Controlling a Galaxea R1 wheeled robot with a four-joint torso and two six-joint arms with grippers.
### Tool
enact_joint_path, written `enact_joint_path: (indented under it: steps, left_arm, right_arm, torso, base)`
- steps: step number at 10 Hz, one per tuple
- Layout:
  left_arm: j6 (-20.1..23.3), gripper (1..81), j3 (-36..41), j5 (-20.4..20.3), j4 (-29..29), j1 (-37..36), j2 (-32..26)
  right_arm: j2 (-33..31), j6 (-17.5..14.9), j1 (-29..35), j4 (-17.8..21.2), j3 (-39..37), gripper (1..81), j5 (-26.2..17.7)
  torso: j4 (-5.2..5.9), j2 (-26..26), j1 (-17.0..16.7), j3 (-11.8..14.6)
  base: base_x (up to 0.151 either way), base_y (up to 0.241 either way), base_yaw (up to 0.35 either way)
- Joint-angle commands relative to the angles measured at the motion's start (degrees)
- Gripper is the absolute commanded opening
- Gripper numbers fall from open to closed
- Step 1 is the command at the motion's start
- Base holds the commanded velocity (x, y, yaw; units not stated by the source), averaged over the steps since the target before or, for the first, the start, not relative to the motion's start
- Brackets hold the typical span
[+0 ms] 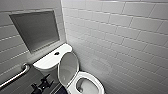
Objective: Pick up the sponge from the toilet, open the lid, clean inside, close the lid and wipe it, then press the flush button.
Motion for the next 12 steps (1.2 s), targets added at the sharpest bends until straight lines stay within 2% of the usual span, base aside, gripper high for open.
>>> enact_joint_path:
  steps: [1, 4, 6, 7, 9, 10, 11, 12]
  left_arm:
    - [-0.2, 81.1, 1.7, 1.0, 22.5, -4.1, -0.9]
    - [-1.2, 81.1, -0.1, 3.0, 51.3, -0.6, -0.8]
    - [-2.6, 81.1, -4.0, 6.8, 73.4, 2.6, -0.3]
    - [-4.0, 81.1, -6.2, 6.9, 86.2, 4.4, -0.1]
    - [-14.3, 81.1, -11.6, 6.6, 109.7, 7.9, 2.6]
    - [-19.4, 81.1, -15.0, 5.7, 118.3, 9.3, 4.6]
    - [-22.5, 81.1, -18.3, 4.9, 124.1, 10.5, 6.5]
    - [-23.7, 81.1, -21.6, 2.9, 126.0, 11.5, 8.1]
  right_arm:
    - [0.1, 0.2, 1.5, 0.6, 0.2, 1.0, 0.1]
    - [-0.2, 0.2, 1.8, 0.5, 0.1, 1.0, 0.1]
    - [-0.8, 0.2, 1.8, 0.6, 0.1, 1.0, 0.4]
    - [-0.8, 0.2, 1.9, 0.6, 0.1, 1.0, 0.4]
    - [-0.8, 0.2, 2.4, 0.5, 0.4, 1.0, 0.4]
    - [-0.8, 0.2, 2.6, 0.4, 0.4, 1.0, 0.4]
    - [-0.7, 0.2, 2.8, 0.5, 0.4, 1.0, 0.4]
    - [-0.7, 0.2, 3.0, 0.4, 0.4, 1.0, 0.4]
  torso:
    - [0.0, 0.0, 0.0, 0.0]
    - [0.0, 0.0, 0.0, 0.0]
    - [0.0, 0.0, 0.0, 0.0]
    - [0.0, 0.0, 0.0, 0.0]
    - [0.0, 0.0, 0.0, 0.0]
    - [0.0, 0.0, 0.0, 0.0]
    - [0.0, 0.0, 0.0, 0.0]
    - [0.0, 0.0, 0.0, 0.0]
  base:
    - [0.0, 0.0, 0.0]
    - [0.0, 0.0, 0.0]
    - [0.0, 0.0, 0.0]
    - [0.0, 0.0, 0.0]
    - [0.0, 0.0, 0.0]
    - [0.0, 0.0, 0.0]
    - [0.0, 0.0, 0.0]
    - [0.0, 0.0, 0.0]
